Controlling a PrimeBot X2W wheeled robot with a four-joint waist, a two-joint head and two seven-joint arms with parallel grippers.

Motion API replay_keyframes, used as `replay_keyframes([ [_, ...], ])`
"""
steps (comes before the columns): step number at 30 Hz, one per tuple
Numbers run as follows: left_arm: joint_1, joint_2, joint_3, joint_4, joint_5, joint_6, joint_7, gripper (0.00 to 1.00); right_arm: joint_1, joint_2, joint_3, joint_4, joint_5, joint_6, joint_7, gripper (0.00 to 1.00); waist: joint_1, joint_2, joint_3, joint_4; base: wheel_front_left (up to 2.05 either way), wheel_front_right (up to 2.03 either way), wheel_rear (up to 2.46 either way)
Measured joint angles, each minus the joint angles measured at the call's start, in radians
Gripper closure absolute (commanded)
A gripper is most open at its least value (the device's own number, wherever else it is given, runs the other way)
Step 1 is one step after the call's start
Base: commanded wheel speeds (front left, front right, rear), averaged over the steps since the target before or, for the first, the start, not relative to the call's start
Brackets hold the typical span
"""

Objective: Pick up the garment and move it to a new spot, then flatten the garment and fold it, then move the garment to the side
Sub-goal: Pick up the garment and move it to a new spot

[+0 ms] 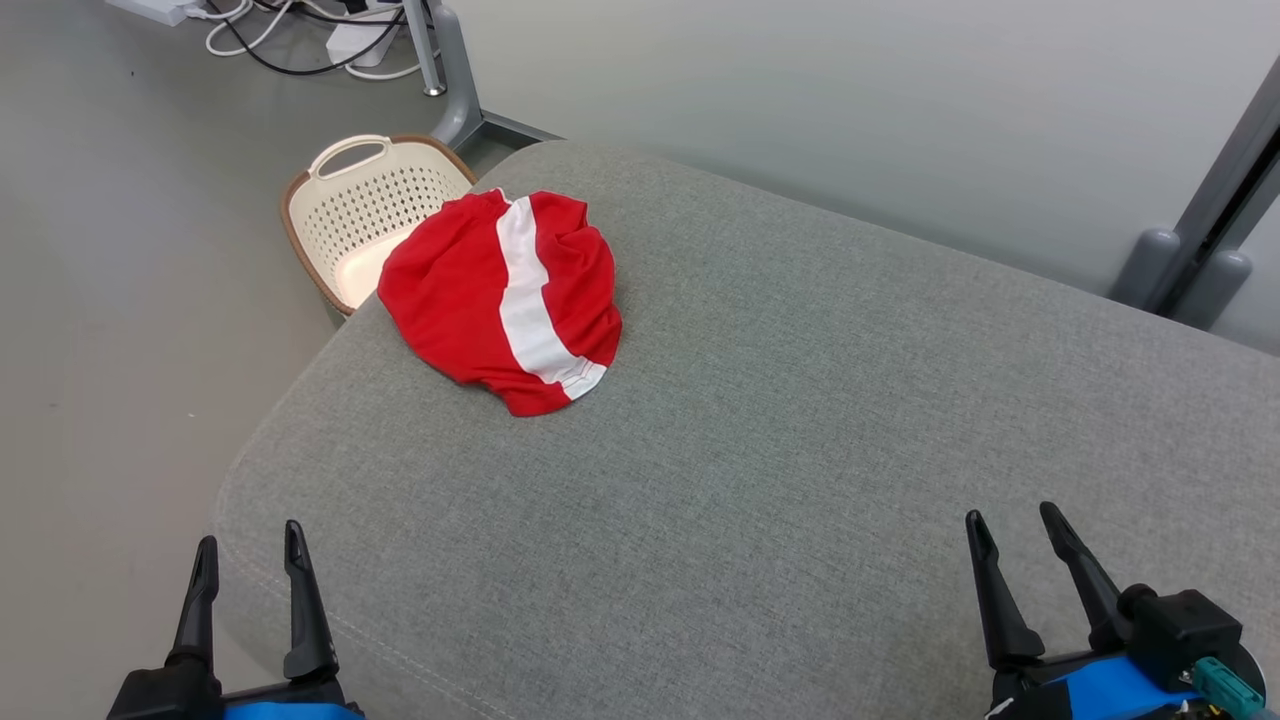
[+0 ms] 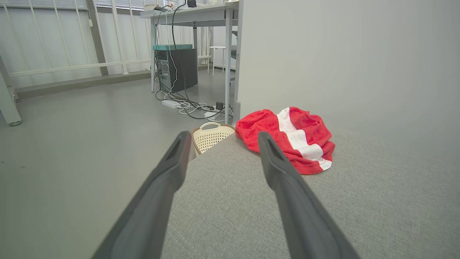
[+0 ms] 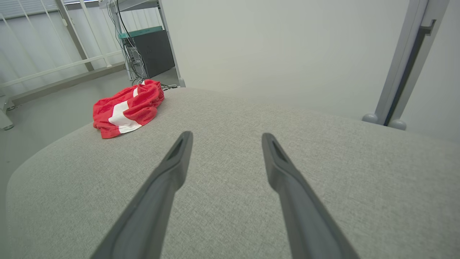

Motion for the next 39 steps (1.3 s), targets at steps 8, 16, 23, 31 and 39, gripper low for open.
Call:
replay_keyframes([
  [8,-0.020,0.004,0.003,0.006,-0.006,-0.005,0.000,0.00,-0.003,-0.007,0.005,-0.007,-0.001,0.000,0.004,0.00,-0.0002,0.0000,0.021,-0.038,0.00,0.00,0.00],
  [16,-0.249,0.030,0.042,0.044,-0.030,-0.014,0.000,0.00,-0.061,-0.057,0.014,-0.073,-0.027,0.000,0.031,0.00,0.0000,0.0000,0.109,-0.138,0.00,0.00,0.00],
  [23,-0.508,0.091,0.107,0.140,-0.054,-0.023,0.000,0.00,-0.105,-0.095,0.007,-0.172,-0.038,0.000,0.073,0.00,0.0000,0.0000,0.241,-0.264,0.00,0.00,0.00],
  [31,-0.794,0.233,0.196,0.338,-0.080,-0.031,0.000,0.00,-0.144,-0.139,-0.049,-0.290,-0.048,0.000,0.100,0.00,0.0002,0.0000,0.423,-0.394,0.00,0.00,0.00],
  [39,-0.938,0.305,0.208,0.607,-0.103,-0.057,0.042,0.00,-0.141,-0.148,-0.093,-0.347,-0.052,0.000,0.103,0.00,0.0002,0.0000,0.515,-0.421,0.00,0.00,0.00],
])
